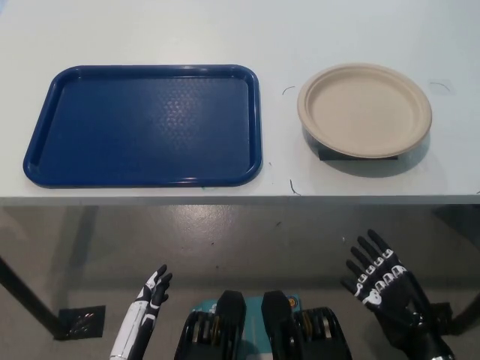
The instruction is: Use the right hand to pick up a plate from a leveled surface and place it into a tray on the left side
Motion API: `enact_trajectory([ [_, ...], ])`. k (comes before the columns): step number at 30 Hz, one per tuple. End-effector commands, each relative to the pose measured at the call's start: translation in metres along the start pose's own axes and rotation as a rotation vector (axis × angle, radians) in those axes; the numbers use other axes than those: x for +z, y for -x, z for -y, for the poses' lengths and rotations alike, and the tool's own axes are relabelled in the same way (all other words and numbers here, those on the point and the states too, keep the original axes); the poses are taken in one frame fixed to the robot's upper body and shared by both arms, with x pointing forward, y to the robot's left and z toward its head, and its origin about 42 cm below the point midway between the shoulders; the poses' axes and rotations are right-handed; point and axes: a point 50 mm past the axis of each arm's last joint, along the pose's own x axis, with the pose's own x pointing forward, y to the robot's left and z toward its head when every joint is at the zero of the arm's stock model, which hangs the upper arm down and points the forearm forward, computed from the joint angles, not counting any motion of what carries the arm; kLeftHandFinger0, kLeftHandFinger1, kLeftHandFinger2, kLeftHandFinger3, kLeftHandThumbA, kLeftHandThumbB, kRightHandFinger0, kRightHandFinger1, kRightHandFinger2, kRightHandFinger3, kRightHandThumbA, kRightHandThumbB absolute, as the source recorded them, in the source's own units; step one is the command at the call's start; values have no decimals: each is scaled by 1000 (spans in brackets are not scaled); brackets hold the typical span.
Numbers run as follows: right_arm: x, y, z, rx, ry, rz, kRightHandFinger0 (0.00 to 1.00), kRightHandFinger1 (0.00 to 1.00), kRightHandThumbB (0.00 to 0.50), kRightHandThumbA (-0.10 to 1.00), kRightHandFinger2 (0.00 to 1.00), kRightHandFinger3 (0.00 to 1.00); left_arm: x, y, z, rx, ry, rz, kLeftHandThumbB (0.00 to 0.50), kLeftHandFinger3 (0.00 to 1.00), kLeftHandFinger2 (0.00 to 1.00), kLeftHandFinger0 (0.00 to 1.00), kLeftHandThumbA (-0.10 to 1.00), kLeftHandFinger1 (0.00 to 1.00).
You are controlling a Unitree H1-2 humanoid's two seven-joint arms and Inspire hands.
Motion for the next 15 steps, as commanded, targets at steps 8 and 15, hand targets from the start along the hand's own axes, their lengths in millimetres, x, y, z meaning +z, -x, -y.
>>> enact_trajectory([
  [8, 76, -19, -45, 351, -681, 97, 1000, 1000, 342, 1000, 1000, 1000, 17, -10, -5, 3, -51, 79, 36, 1000, 1000, 1000, 1000, 1000],
  [15, 78, -24, -43, 322, -719, 97, 1000, 1000, 354, 1000, 1000, 1000, 17, -11, -5, -4, -49, 80, 35, 1000, 1000, 1000, 1000, 1000],
])
